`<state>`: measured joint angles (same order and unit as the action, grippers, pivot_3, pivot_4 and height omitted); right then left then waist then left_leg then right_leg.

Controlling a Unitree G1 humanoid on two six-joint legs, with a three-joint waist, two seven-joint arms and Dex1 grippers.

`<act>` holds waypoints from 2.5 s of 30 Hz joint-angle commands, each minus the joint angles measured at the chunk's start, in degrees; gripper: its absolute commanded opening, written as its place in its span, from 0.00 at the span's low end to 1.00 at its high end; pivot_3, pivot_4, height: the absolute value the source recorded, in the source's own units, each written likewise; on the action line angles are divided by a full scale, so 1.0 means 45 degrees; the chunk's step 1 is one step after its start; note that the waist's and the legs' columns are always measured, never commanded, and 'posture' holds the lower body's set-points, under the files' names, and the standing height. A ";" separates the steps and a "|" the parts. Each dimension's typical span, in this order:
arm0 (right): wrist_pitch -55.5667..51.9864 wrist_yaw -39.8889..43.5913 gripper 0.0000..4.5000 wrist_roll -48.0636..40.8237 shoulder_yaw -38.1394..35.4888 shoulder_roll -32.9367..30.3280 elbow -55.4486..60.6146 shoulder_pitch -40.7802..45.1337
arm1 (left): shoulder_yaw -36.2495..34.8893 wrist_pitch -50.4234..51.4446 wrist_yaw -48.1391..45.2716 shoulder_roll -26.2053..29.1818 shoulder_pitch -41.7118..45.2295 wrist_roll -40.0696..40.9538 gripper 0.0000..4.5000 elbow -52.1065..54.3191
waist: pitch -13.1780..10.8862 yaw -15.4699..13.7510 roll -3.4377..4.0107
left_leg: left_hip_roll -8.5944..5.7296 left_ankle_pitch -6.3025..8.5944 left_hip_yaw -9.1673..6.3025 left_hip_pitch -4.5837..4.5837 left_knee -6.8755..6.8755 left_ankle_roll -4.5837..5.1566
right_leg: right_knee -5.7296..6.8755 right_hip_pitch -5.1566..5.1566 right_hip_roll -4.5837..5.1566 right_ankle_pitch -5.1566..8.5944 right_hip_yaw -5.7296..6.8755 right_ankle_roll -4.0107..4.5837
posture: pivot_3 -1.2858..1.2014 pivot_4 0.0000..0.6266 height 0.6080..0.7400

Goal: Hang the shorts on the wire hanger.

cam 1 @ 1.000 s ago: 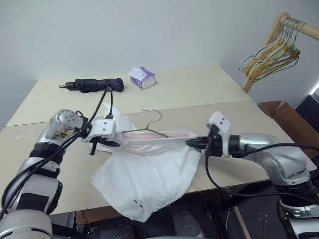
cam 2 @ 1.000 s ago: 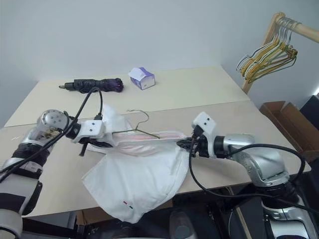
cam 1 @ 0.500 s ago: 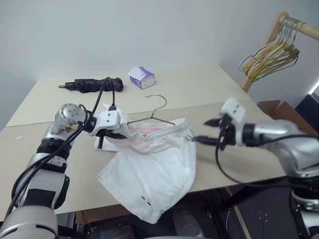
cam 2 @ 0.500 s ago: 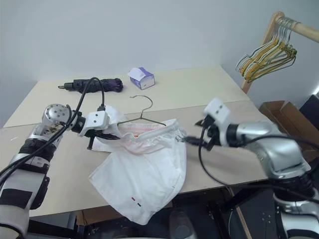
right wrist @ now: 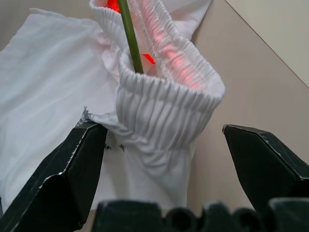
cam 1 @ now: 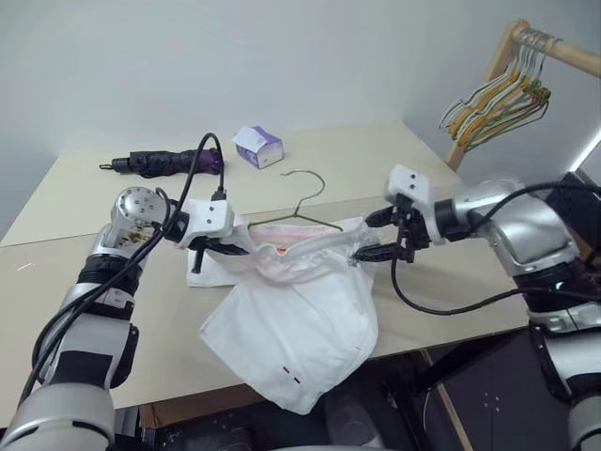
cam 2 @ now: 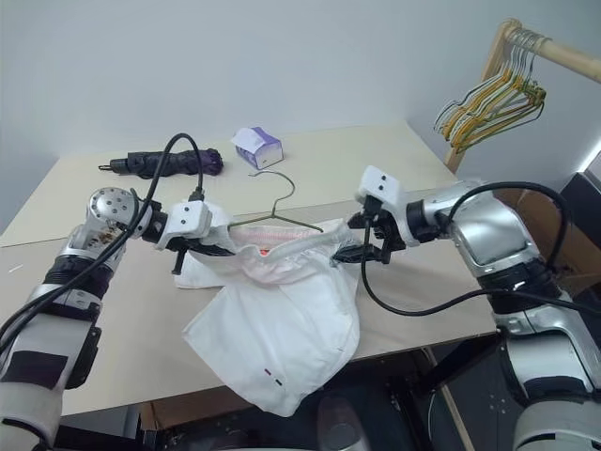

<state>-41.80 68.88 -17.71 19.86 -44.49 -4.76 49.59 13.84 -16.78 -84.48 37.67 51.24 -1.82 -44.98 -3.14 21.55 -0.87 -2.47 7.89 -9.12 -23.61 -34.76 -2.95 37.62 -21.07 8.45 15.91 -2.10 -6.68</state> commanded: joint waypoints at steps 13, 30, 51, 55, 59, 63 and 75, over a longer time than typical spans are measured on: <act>0.0521 0.0690 0.24 0.2073 0.1233 0.1029 -0.0460 0.0808 | -0.0410 -0.0375 0.0018 -0.0193 0.0627 0.0320 0.00 0.0340 | 0.0000 -0.0024 0.0000 | -0.0004 0.0000 -0.0006 0.0003 -0.0002 0.0000 | 0.0008 -0.0001 0.0000 0.0001 -0.0001 -0.0002 | 0.40 0.00 1.00; -0.2224 0.0308 0.00 0.0292 -0.1346 -0.0624 0.3058 -0.2001 | -0.1311 -0.0389 -0.0430 -0.0889 0.1558 0.1349 0.62 -0.1069 | 0.0000 0.0064 0.0000 | -0.0006 0.0000 -0.0011 -0.0007 -0.0008 0.0000 | 0.0006 -0.0001 0.0004 0.0008 0.0007 -0.0013 | 0.38 0.00 1.00; -1.1240 -0.9359 0.00 0.0630 -1.1417 0.2246 0.5213 -0.5276 | -0.5385 1.0601 0.5607 -0.2434 -0.1527 0.9066 1.00 0.9750 | 0.0018 0.0246 0.0019 | -0.0005 0.0002 -0.0001 -0.0008 -0.0033 0.0003 | 0.0049 -0.0002 0.0006 0.0012 -0.0012 -0.0018 | 0.35 0.00 1.00; -1.1267 -1.0749 0.00 0.1402 -1.2191 0.1854 0.3755 -0.3967 | -0.5451 1.1844 0.6562 -0.2687 -0.2085 1.0152 1.00 1.1442 | 0.0034 0.0309 0.0046 | -0.0003 0.0005 0.0014 0.0029 -0.0018 0.0007 | 0.0054 0.0011 0.0002 0.0020 -0.0015 -0.0006 | 0.35 0.00 1.00; -1.1267 -1.1797 0.00 0.2059 -1.2654 0.1007 0.1786 -0.2331 | -0.5396 1.2246 0.6464 -0.2445 -0.2440 1.0735 1.00 1.2171 | 0.0038 0.0377 0.0054 | -0.0005 0.0013 0.0050 0.0067 -0.0019 0.0020 | 0.0035 0.0054 0.0004 0.0025 -0.0032 0.0003 | 0.36 0.00 1.00; -1.0898 -1.2589 0.00 0.2530 -1.2656 0.0320 0.0277 -0.0990 | -0.5431 1.2189 0.6570 -0.2334 -0.2424 1.0909 1.00 1.2327 | 0.0038 0.0493 0.0054 | 0.0001 0.0022 0.0057 0.0109 -0.0011 0.0034 | 0.0006 0.0113 0.0003 0.0038 -0.0018 0.0026 | 0.36 0.00 1.00; -0.8368 -1.4873 0.00 0.3104 -1.4336 -0.1208 -0.5294 0.2387 | -0.5293 1.1892 0.6441 -0.1966 -0.2621 1.0935 1.00 1.2400 | 0.0037 0.0641 0.0052 | -0.0003 0.0045 0.0071 0.0116 -0.0017 0.0068 | -0.0122 0.0201 0.0009 0.0023 -0.0004 0.0027 | 0.37 0.00 1.00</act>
<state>-82.61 2.97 -3.44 -43.68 -48.24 -27.98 57.91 -9.62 37.66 -55.29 28.21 39.01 47.17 9.30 -2.97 24.44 -0.64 -2.50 8.09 -8.78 -23.08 -34.85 -2.65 37.06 -20.16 8.50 16.01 -2.13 -6.55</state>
